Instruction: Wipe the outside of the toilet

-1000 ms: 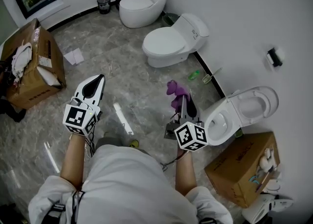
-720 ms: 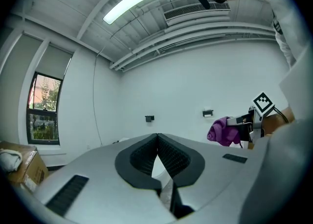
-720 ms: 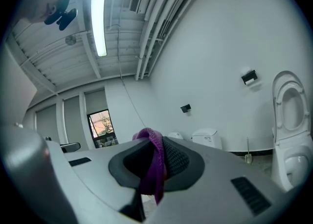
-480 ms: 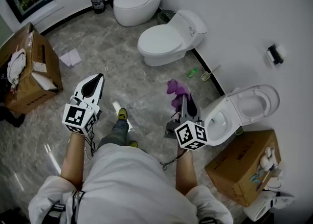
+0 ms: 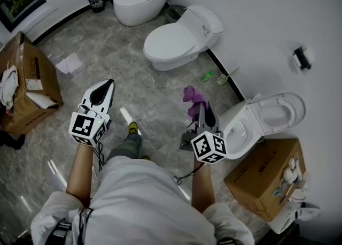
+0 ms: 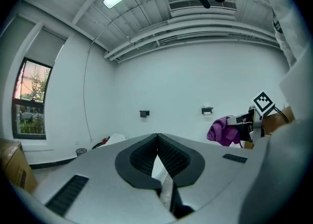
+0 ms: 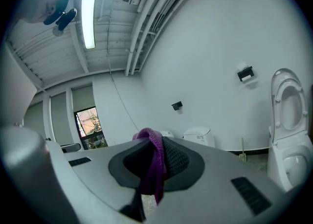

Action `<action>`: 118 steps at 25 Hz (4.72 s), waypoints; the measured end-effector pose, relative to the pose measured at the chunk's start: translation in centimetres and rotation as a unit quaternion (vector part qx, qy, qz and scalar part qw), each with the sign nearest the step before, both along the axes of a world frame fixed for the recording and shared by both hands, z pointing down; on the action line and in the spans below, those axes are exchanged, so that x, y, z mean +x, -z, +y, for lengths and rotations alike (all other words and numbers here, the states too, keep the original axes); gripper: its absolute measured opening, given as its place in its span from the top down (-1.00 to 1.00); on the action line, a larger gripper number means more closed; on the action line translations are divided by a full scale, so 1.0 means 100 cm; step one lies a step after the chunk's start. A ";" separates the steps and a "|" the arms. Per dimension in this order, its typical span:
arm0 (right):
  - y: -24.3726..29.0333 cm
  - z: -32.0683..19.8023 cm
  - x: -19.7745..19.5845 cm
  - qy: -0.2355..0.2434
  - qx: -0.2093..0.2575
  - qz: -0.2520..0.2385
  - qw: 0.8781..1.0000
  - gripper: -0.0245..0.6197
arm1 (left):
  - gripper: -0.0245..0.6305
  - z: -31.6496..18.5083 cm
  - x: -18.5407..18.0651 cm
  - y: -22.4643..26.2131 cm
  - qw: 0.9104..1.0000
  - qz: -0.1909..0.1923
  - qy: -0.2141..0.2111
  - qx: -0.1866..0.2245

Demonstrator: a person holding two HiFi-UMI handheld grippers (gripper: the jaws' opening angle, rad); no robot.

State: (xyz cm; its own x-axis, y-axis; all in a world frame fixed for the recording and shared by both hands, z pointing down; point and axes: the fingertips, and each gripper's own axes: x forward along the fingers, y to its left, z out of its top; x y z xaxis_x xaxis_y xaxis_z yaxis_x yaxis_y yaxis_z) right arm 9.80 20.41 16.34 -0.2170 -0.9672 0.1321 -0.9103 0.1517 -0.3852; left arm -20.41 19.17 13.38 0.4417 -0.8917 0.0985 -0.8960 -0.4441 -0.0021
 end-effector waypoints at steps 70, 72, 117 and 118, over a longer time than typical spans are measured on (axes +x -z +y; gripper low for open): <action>-0.290 -0.399 0.142 -0.083 -0.094 -0.013 0.992 0.75 | 0.89 -0.417 0.152 -0.309 0.984 -0.036 -0.108 -0.140; -0.310 -0.402 0.145 -0.090 -0.092 -0.007 0.992 0.75 | 0.89 -0.420 0.153 -0.332 0.983 -0.038 -0.108 -0.143; -0.677 -0.462 0.123 -0.016 0.030 -0.008 0.999 0.75 | 0.89 -0.435 0.148 -0.728 0.993 -0.058 -0.087 -0.063; -0.678 -0.461 0.113 -0.006 0.032 -0.006 0.999 0.75 | 0.89 -0.431 0.142 -0.730 0.993 -0.055 -0.082 -0.061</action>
State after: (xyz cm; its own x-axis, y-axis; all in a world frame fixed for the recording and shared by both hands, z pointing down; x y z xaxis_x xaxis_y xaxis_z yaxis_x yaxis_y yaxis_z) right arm 21.14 -25.71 84.11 -0.2067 -0.9761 0.0674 -0.9072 0.1655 -0.3867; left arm -6.19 -23.95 86.41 0.5608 -0.7869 0.2574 -0.8086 -0.5873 -0.0338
